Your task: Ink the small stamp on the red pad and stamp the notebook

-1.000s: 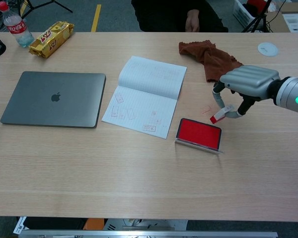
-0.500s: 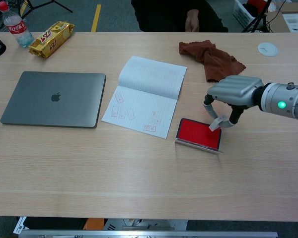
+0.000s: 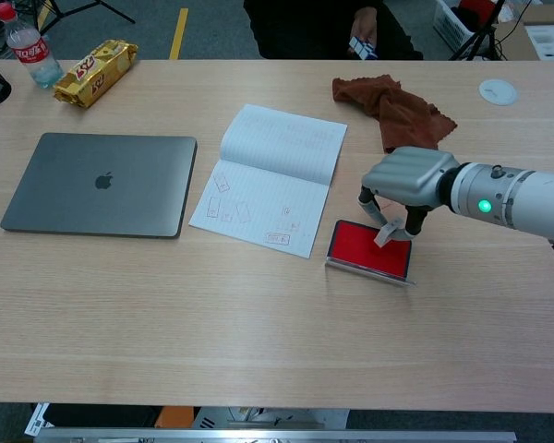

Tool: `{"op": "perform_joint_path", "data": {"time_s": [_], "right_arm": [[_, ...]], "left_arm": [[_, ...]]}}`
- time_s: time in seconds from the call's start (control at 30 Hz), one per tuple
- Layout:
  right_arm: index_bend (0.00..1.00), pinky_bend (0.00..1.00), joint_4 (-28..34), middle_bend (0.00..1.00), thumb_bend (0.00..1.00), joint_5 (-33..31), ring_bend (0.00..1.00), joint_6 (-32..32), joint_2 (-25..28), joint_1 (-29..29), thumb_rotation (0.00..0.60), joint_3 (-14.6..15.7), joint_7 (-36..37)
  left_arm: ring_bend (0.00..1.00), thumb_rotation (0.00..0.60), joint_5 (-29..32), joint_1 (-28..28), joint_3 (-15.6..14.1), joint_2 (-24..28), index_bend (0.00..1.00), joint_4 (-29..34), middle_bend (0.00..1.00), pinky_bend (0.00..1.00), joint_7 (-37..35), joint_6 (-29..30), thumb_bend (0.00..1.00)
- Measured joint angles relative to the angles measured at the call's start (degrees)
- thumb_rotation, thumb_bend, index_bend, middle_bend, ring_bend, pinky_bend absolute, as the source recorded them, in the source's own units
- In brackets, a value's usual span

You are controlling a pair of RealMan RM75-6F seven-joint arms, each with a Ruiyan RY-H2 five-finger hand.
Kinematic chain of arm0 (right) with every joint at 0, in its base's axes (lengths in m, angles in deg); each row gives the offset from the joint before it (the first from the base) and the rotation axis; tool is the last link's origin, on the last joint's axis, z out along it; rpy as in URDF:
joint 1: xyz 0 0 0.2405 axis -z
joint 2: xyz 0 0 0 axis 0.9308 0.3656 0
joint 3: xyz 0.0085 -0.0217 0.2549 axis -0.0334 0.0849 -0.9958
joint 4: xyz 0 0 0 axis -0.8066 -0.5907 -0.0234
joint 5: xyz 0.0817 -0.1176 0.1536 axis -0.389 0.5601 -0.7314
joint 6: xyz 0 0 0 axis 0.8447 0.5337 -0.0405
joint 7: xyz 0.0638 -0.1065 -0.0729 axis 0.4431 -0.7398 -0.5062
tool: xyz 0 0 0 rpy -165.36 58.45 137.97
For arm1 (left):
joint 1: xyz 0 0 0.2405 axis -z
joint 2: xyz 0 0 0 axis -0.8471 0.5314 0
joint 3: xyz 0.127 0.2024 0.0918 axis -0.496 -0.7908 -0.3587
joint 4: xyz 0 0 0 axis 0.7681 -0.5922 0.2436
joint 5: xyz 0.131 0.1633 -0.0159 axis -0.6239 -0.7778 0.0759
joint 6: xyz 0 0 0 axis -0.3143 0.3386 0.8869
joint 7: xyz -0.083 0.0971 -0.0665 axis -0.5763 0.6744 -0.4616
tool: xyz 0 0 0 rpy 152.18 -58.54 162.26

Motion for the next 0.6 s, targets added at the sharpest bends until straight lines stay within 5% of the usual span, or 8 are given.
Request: {"op": "perform_joint_path", "data": {"time_s": [0.6], "right_arm": [[0.65, 0.39, -1.98, 0.44, 0.57, -2.04, 0.27, 2.91, -3.63, -1.52, 0.6, 2.85, -2.71]], "left_arm": [[0.09, 0.6, 0.36, -0.03, -0.14, -0.24, 0.17, -0.75, 0.07, 0.11, -0.46, -0.52, 0.27]]}}
